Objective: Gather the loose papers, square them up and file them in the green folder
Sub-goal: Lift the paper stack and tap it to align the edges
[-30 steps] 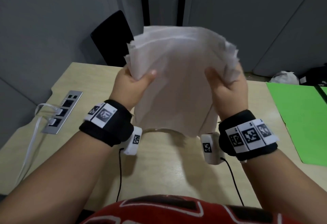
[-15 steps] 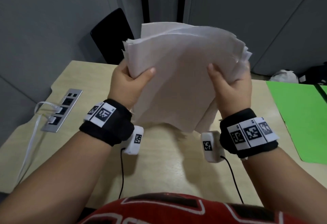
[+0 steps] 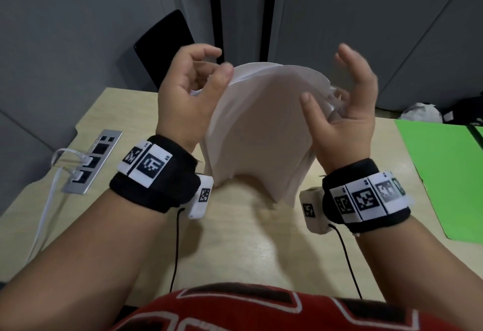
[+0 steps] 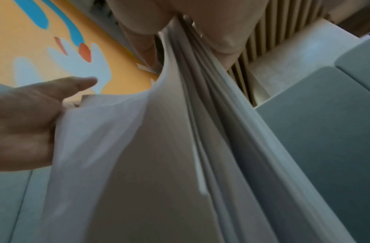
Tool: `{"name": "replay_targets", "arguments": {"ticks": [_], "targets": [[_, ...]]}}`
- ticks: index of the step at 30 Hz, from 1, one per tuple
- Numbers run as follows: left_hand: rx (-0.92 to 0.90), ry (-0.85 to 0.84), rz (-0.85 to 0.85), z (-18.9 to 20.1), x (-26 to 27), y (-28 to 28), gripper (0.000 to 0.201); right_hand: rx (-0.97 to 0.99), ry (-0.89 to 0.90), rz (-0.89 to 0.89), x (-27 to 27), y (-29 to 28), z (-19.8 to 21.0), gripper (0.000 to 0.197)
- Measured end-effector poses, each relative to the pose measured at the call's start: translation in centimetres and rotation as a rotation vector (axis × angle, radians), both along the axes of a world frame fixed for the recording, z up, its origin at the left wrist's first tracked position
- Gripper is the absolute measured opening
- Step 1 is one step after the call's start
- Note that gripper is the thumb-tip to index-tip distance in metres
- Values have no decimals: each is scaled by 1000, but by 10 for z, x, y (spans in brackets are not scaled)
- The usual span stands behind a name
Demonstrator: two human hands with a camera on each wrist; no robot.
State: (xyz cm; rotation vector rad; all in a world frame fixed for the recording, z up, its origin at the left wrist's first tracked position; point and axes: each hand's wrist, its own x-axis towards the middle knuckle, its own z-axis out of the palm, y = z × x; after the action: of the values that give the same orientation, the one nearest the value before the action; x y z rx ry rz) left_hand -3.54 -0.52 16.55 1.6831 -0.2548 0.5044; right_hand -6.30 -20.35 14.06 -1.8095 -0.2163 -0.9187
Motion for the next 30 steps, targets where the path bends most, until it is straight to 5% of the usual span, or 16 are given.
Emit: {"name": "replay_targets", "arguments": {"ticks": [4, 12, 15, 17, 20, 22, 24, 27, 30], "targets": [[67, -24, 112, 3, 7, -5, 11, -259, -17, -100, 6, 2, 10, 34], [78, 33, 213, -1, 13, 6, 28, -185, -4, -279, 12, -14, 2, 9], [54, 19, 171, -7, 12, 9, 15, -120, 41, -277, 13, -14, 0, 9], [16, 21, -1, -16, 10, 10, 35, -49, 97, -242, 12, -11, 2, 6], [34, 7, -225, -30, 3, 12, 96, 108, 132, -220, 7, -8, 3, 20], [110, 21, -262, -43, 1, 14, 111, 229, 208, -170, 6, -10, -3, 34], [186, 117, -184, -55, 4, 14, 102, 265, 376, -94, 7, -11, -11, 45], [150, 364, -38, -58, 7, 8, 41, 147, 565, -31, 10, -8, -18, 26], [24, 315, 27, -52, 7, 9, 14, 251, 415, 9, 10, -7, -10, 22]]}}
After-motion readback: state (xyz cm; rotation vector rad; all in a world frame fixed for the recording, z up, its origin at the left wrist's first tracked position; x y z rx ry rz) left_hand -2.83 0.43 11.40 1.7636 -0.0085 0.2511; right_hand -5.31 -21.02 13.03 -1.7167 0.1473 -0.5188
